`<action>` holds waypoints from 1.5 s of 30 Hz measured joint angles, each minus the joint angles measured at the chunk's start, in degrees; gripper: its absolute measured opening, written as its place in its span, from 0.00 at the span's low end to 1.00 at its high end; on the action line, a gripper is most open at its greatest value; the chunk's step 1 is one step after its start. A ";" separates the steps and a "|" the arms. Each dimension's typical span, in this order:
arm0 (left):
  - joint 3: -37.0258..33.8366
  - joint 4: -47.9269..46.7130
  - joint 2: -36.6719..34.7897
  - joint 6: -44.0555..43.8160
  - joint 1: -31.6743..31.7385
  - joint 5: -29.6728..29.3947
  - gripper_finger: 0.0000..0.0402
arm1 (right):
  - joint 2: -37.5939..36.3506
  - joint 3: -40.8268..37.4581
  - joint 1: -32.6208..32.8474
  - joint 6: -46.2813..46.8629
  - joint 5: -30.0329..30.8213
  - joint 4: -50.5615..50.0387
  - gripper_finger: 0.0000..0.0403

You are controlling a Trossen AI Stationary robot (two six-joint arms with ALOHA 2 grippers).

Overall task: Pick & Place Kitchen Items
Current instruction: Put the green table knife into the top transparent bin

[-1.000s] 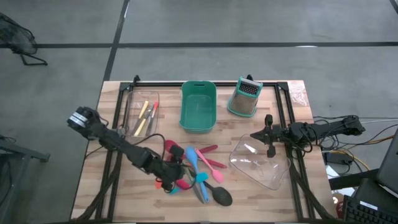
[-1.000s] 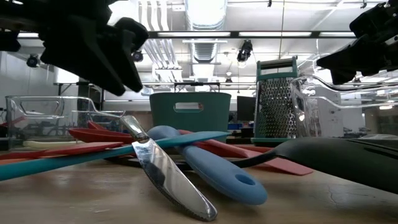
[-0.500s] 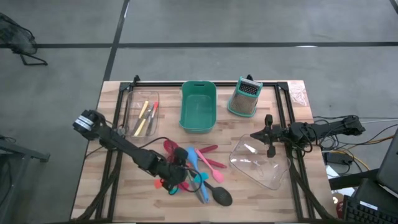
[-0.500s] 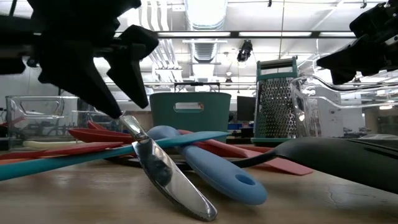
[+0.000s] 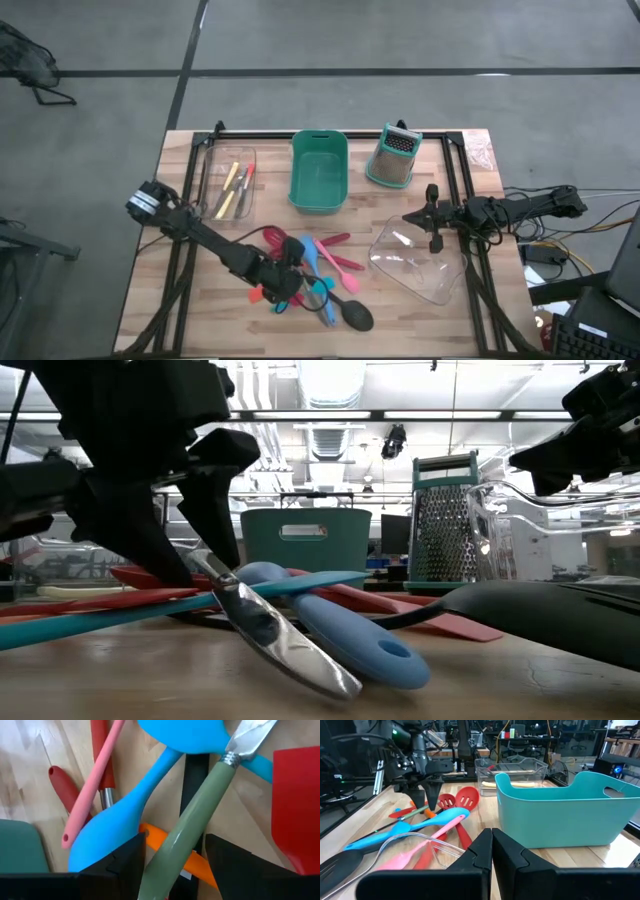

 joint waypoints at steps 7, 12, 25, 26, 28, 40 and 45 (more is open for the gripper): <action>-0.02 -0.05 -0.04 -1.36 0.00 0.56 0.48 | -0.01 -0.01 0.00 -0.09 0.00 0.00 0.02; -0.02 -0.15 -0.04 -1.66 0.00 0.96 0.38 | 0.01 0.01 -0.02 -0.09 0.00 0.00 0.02; -0.07 -1.04 -0.13 -2.08 -0.07 2.19 0.07 | -0.01 0.00 -0.01 0.00 0.00 0.00 0.02; -0.07 -1.43 -0.15 -2.10 -0.09 2.18 0.07 | 0.01 0.01 -0.02 -0.02 0.00 0.00 0.02; 0.09 -2.58 -0.17 -2.82 -0.09 2.15 0.07 | -0.01 0.00 0.00 -0.09 0.00 0.00 0.02; 4.38 -17.21 -7.10 -12.55 -0.62 1.04 0.07 | -0.01 -0.01 -0.02 0.00 0.00 0.00 0.02; 4.42 -26.88 -14.09 -22.84 -1.98 -2.50 0.08 | 0.01 -0.01 0.00 0.00 0.00 0.00 0.02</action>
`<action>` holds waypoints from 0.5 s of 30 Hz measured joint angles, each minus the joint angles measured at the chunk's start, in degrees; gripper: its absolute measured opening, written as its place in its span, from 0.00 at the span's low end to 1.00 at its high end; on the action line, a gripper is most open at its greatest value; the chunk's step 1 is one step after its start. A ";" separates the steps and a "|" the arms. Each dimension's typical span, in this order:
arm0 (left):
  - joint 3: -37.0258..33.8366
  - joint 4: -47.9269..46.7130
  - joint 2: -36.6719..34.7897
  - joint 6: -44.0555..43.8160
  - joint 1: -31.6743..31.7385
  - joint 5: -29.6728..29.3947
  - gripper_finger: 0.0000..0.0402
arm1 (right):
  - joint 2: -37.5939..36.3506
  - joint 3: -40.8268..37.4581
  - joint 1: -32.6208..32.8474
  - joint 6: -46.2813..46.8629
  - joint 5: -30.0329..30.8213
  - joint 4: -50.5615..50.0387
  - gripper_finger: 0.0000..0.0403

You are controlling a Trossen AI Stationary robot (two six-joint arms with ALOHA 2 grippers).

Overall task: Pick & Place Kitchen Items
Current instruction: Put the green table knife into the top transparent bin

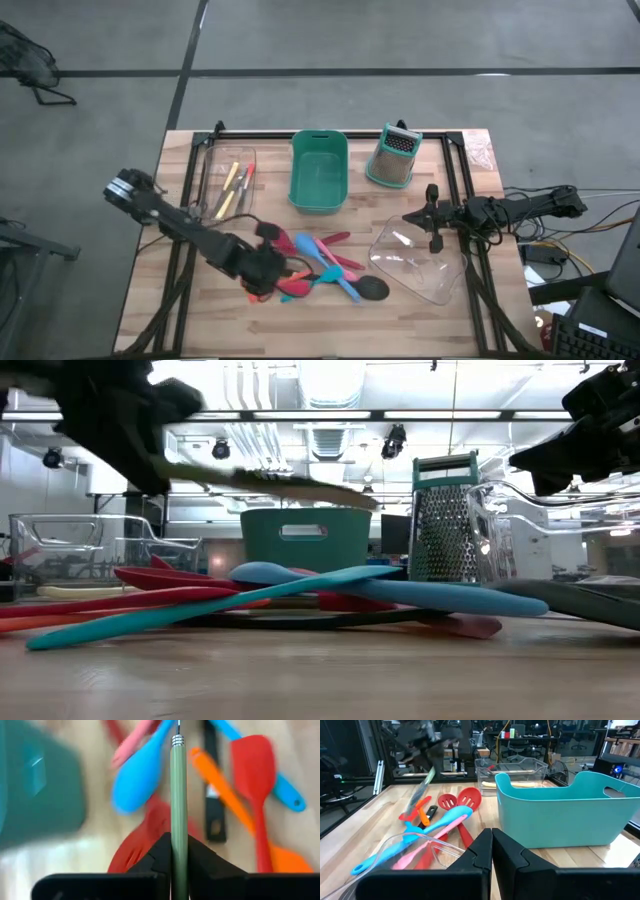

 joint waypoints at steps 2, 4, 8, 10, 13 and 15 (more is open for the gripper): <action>0.00 -6.37 -2.99 -5.80 -0.72 -2.83 0.09 | 0.00 0.01 0.00 -0.09 0.00 0.00 0.02; -0.04 -13.10 -5.91 -13.38 -1.65 -7.11 0.09 | 0.00 0.02 0.00 0.00 0.00 0.00 0.02; -0.04 -27.96 -10.84 -34.34 -2.52 -14.20 0.08 | -0.01 0.01 -0.01 -0.07 0.00 0.00 0.02; -0.13 -35.39 -12.51 -45.37 -2.70 -16.30 0.08 | 0.00 0.02 0.00 0.00 0.00 0.00 0.02; -0.88 -43.75 -14.50 -59.18 -2.72 -17.80 0.10 | 0.00 0.00 -0.02 -0.09 0.00 0.00 0.02; -2.93 -42.96 -16.12 -62.05 -2.50 -18.40 0.10 | 0.00 0.00 -0.02 0.00 0.00 0.00 0.02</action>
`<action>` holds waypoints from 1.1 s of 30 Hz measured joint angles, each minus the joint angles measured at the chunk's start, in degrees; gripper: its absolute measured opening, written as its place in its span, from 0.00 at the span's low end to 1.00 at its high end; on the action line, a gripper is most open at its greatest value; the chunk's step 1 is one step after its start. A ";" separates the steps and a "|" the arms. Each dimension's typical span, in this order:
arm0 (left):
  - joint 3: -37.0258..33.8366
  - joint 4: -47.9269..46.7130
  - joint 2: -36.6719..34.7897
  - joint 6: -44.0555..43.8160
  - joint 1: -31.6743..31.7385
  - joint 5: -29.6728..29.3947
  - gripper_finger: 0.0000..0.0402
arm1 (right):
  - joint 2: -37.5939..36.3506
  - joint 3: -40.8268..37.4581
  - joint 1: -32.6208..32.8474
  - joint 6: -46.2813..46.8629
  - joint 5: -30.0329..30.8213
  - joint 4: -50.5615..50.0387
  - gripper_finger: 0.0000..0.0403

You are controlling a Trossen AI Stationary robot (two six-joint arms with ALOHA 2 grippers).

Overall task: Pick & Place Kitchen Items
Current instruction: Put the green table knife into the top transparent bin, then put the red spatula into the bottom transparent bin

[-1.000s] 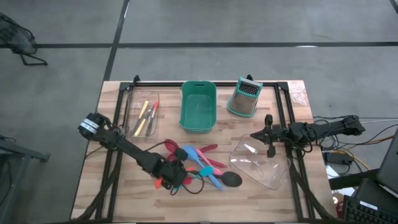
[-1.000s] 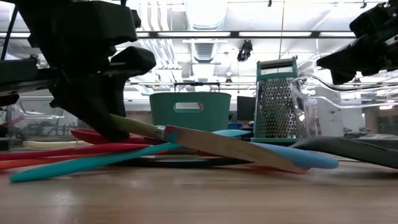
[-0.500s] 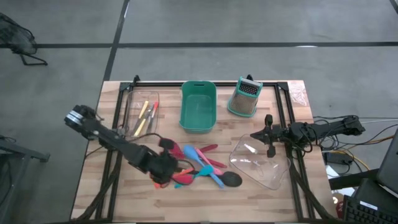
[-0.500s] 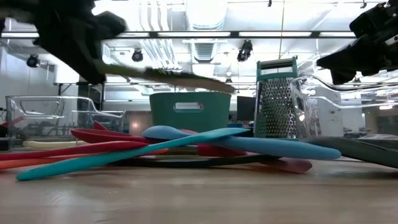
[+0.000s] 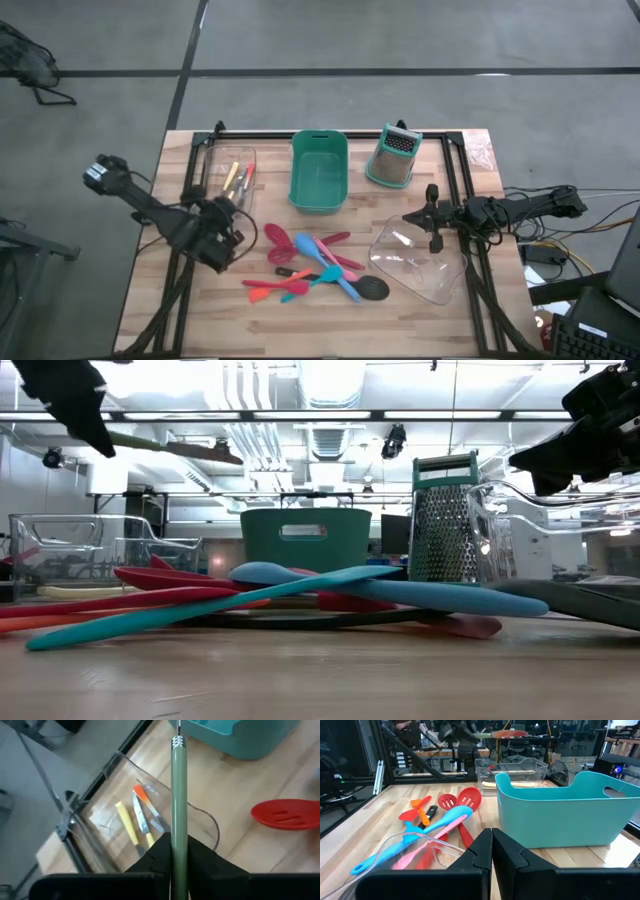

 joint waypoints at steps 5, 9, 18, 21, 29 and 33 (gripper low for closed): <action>-5.67 -0.47 -1.91 -9.45 0.89 -1.24 0.08 | 0.01 0.00 0.01 0.00 0.00 0.00 0.02; -11.34 -0.35 -2.23 -16.64 2.21 -2.07 0.09 | 0.02 0.01 0.00 0.02 0.00 0.00 0.02; -20.11 3.97 -2.11 -22.11 4.77 -5.25 0.10 | 0.02 0.01 0.00 -0.07 0.00 0.00 0.02; -20.60 4.55 -2.11 -21.74 5.17 -5.43 0.08 | 0.02 0.01 0.00 -0.07 0.00 0.00 0.02; -20.02 5.11 -2.11 -20.99 5.18 -5.53 0.08 | 0.02 0.01 0.01 0.00 0.00 0.00 0.02; -19.15 6.71 -2.11 -19.05 5.16 -7.02 0.09 | 0.02 0.01 0.02 -0.07 0.00 0.00 0.02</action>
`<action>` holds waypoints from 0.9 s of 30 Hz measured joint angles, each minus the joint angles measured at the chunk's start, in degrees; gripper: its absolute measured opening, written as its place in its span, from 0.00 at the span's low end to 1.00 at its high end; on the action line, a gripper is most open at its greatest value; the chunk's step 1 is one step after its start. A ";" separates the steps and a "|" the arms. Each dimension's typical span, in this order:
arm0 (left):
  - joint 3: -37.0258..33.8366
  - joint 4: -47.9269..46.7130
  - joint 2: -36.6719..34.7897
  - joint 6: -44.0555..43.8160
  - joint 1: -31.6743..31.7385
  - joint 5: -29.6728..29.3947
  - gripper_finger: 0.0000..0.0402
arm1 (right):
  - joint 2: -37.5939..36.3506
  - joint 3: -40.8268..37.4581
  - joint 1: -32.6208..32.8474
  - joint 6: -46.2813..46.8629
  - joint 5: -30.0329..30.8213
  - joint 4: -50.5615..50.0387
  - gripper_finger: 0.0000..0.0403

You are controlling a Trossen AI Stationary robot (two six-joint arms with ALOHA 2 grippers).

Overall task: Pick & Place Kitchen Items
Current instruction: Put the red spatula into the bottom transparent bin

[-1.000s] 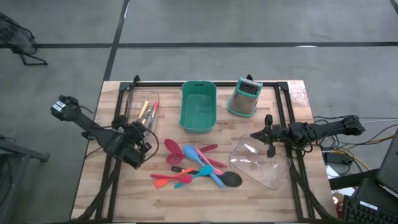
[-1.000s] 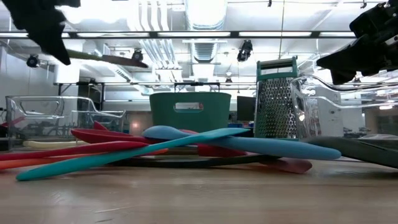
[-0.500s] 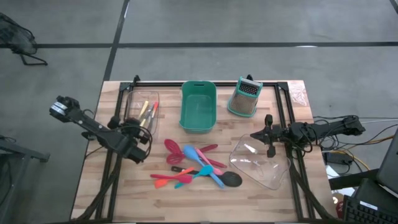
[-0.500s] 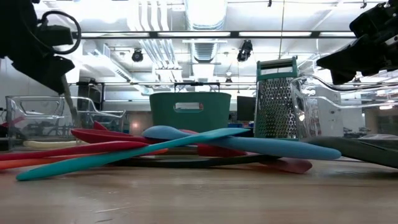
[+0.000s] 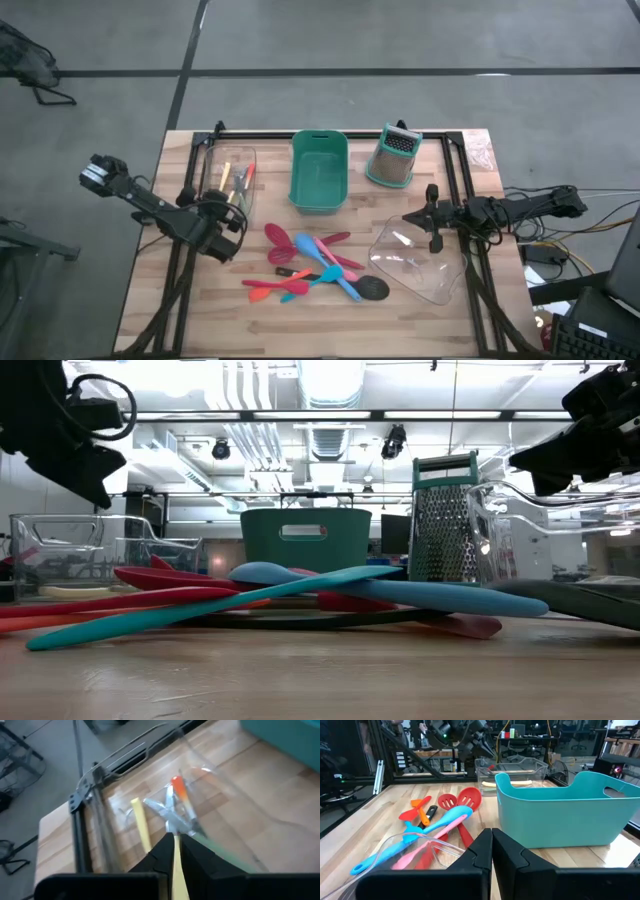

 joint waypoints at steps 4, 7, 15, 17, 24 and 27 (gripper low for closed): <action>1.01 5.44 0.00 7.20 -0.07 -2.13 0.09 | 0.00 0.00 -0.02 -0.02 0.00 0.00 0.02; 1.64 12.05 0.00 14.42 -0.10 -3.21 0.09 | 0.00 -0.01 -0.02 0.07 0.00 0.00 0.02; 1.33 36.80 0.15 37.17 -0.68 -3.61 0.09 | 0.00 0.00 0.00 -0.01 0.00 0.00 0.02; 1.33 42.17 0.17 42.68 -1.48 -3.60 0.09 | 0.00 0.00 0.00 0.07 0.00 0.00 0.02; 1.33 53.58 0.17 55.31 -4.91 -3.59 0.09 | 0.02 0.00 0.00 -0.02 0.00 0.00 0.02; 1.17 55.09 0.28 55.30 -6.47 -3.58 0.09 | 0.02 -0.01 -0.02 0.06 0.00 0.00 0.02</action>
